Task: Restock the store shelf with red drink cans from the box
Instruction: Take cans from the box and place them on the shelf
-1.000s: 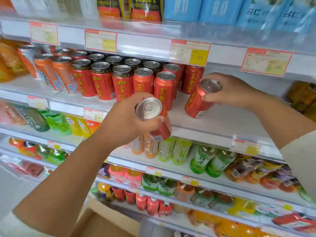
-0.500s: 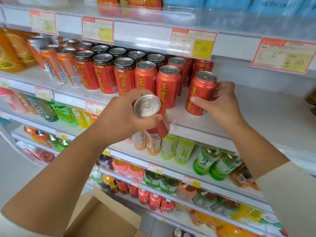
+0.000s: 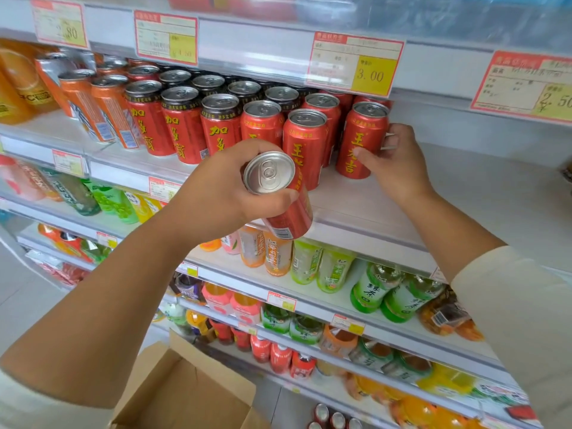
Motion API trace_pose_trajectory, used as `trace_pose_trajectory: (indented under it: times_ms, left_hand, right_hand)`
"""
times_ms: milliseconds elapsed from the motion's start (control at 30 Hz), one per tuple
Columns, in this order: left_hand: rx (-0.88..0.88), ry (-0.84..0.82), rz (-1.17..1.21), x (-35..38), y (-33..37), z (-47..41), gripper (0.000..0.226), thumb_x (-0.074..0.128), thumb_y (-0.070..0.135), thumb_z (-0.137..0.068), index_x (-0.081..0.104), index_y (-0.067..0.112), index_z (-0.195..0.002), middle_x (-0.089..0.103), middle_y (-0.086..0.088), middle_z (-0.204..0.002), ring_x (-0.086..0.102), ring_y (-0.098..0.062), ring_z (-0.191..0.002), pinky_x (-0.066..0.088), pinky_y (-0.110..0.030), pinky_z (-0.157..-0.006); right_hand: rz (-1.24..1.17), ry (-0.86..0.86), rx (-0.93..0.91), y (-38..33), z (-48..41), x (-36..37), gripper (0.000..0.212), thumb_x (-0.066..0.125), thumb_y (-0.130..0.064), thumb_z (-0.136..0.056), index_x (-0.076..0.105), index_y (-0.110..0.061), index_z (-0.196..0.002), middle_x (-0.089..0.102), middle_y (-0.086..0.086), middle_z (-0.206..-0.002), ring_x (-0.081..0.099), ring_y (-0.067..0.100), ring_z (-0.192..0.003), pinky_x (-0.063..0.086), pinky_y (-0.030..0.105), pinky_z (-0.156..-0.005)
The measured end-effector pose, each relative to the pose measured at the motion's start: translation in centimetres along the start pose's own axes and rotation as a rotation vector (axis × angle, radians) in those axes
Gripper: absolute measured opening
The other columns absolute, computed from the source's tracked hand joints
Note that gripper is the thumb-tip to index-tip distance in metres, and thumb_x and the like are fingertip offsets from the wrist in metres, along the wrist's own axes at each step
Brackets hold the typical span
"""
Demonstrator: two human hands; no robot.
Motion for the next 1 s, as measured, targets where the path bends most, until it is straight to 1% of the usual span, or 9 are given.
trace_pose_trajectory:
  times_ms: [167,300,400,467,567,700,833,933,1000]
  left_hand:
    - [0.017,-0.020,-0.006,-0.1,0.5,-0.5,0.036,0.075,0.048,-0.068,0.063,0.038,-0.100,0.065,0.031,-0.090,0.060,0.009,-0.081,0.040,-0.004,-0.071]
    - [0.011,-0.044,0.005,0.2,0.7,-1.1,0.033,0.075,0.039,-0.071,0.064,0.032,-0.102,0.065,0.030,-0.086,0.060,0.010,-0.079,0.039,-0.004,-0.070]
    - [0.028,-0.061,0.046,0.6,1.3,-1.4,0.029,0.075,0.034,-0.072,0.065,0.033,-0.100,0.065,0.030,-0.085,0.059,0.011,-0.077,0.040,-0.004,-0.070]
    - [0.040,-0.092,0.075,0.9,1.8,-1.8,0.027,0.074,0.032,-0.074,0.065,0.033,-0.100,0.065,0.029,-0.086,0.059,0.010,-0.079,0.041,-0.005,-0.072]
    - [0.068,-0.182,0.104,1.8,3.0,-2.6,0.028,0.076,0.025,-0.078,0.067,0.027,-0.105,0.066,0.022,-0.092,0.061,0.007,-0.083,0.043,-0.008,-0.075]
    - [0.100,-0.225,0.148,2.9,4.2,-3.6,0.032,0.078,0.014,-0.081,0.068,0.018,-0.111,0.068,0.014,-0.099,0.063,0.004,-0.090,0.047,-0.011,-0.082]
    - [0.046,-0.130,0.262,3.6,2.9,-4.1,0.081,0.086,0.039,-0.070,0.050,0.023,-0.140,0.062,0.008,-0.126,0.061,-0.002,-0.113,0.053,-0.027,-0.094]
    - [0.086,0.016,0.003,3.8,0.3,-2.9,0.077,0.083,0.049,-0.069,0.054,0.026,-0.137,0.058,0.008,-0.128,0.056,-0.001,-0.115,0.048,-0.022,-0.098]
    - [0.109,0.034,-0.215,4.4,-1.9,-1.9,0.062,0.084,0.042,-0.073,0.063,0.024,-0.129,0.061,0.004,-0.125,0.055,-0.010,-0.115,0.043,-0.029,-0.103]
  right_hand:
    - [-0.008,-0.016,0.007,-0.2,-0.1,0.9,0.058,0.077,-0.028,-0.079,0.047,-0.012,-0.125,0.062,0.002,-0.112,0.062,0.018,-0.099,0.050,0.031,-0.089]
    - [0.032,0.017,0.022,-1.0,1.1,0.1,0.065,0.076,-0.033,-0.079,0.044,-0.016,-0.132,0.053,0.000,-0.117,0.056,0.015,-0.106,0.045,0.027,-0.089]
    - [-0.062,0.088,-0.141,-3.9,5.5,-1.7,0.044,0.070,-0.033,-0.079,0.051,-0.024,-0.118,0.054,-0.003,-0.111,0.055,0.008,-0.100,0.047,0.029,-0.092]
    - [-0.155,-0.211,-0.174,-5.2,8.7,-0.5,0.047,0.068,-0.036,-0.075,0.053,-0.027,-0.119,0.059,-0.009,-0.117,0.056,0.001,-0.108,0.043,0.027,-0.100]
    - [-0.178,-0.612,-0.183,-6.3,12.2,1.4,0.080,0.076,-0.035,-0.073,0.038,-0.034,-0.143,0.052,-0.018,-0.137,0.049,-0.001,-0.126,0.039,0.025,-0.105]
    - [-0.215,-0.463,-0.164,-6.6,11.8,0.6,0.080,0.082,-0.018,-0.074,0.039,-0.038,-0.139,0.060,-0.021,-0.124,0.058,-0.006,-0.111,0.044,0.009,-0.087]
    - [-0.190,-0.211,-0.093,-5.5,11.0,-1.1,0.074,0.088,-0.027,-0.064,0.046,-0.038,-0.124,0.064,-0.020,-0.112,0.062,-0.002,-0.103,0.050,0.019,-0.087]
    - [-0.050,-0.031,-0.014,-4.5,10.1,-2.0,0.074,0.088,-0.038,-0.060,0.041,-0.031,-0.117,0.061,-0.018,-0.107,0.062,0.004,-0.097,0.050,0.027,-0.083]
    - [0.045,-0.003,0.010,-4.2,9.4,-2.0,0.072,0.087,-0.040,-0.061,0.038,-0.029,-0.113,0.059,-0.015,-0.102,0.061,0.009,-0.092,0.047,0.028,-0.077]
Point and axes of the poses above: each hand's wrist, its own z-axis away from the middle knuckle, its own x-axis out of the palm, y = z × x, the point moved 7 cm from there along -z, towards the middle knuckle
